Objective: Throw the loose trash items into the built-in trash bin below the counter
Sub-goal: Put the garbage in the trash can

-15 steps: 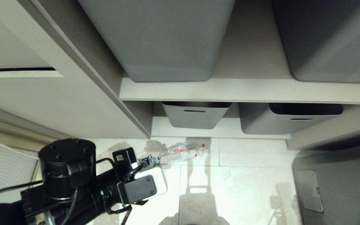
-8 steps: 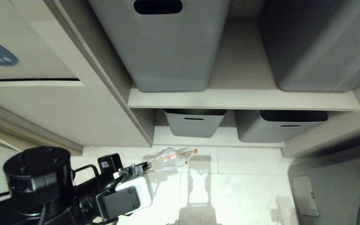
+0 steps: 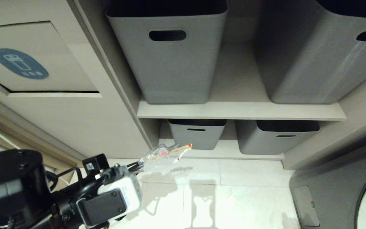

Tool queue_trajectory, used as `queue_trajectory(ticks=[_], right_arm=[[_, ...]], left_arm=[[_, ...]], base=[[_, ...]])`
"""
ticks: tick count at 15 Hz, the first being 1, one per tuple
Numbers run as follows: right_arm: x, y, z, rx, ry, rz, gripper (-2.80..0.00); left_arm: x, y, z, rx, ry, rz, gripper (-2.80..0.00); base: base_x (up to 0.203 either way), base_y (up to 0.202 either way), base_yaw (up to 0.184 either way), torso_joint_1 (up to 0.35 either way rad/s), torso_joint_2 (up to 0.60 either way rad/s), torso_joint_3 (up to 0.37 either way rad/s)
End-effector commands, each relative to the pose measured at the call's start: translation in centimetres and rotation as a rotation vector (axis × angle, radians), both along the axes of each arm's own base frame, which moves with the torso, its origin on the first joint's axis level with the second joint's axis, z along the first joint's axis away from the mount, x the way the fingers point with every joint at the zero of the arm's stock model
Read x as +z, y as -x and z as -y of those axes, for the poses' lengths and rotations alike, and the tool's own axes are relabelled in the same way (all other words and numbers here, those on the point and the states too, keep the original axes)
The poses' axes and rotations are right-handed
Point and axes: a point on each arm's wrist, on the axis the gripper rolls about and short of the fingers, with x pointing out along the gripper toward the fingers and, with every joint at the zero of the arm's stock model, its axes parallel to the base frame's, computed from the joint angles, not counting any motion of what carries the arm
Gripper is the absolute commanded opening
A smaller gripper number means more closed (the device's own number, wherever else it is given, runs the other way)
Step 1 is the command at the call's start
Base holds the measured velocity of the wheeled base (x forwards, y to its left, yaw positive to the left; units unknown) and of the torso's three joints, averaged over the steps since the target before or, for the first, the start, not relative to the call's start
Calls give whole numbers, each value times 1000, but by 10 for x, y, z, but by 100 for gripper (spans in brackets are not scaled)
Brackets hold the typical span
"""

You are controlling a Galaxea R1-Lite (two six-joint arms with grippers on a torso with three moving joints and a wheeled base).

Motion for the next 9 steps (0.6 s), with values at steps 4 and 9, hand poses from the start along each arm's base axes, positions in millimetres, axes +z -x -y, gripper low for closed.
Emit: queue_trajectory(ticks=[4,9], right_arm=[[0,0,0,1,0,2,-280],[0,0,0,1,0,1,-280]], left_arm=[[-2,-1,1,1,-6,-4,-280],[-7,-15,-3,71,25,-48,-280]], base=[[0,0,0,0,4,203],[0,0,0,5,3,133]])
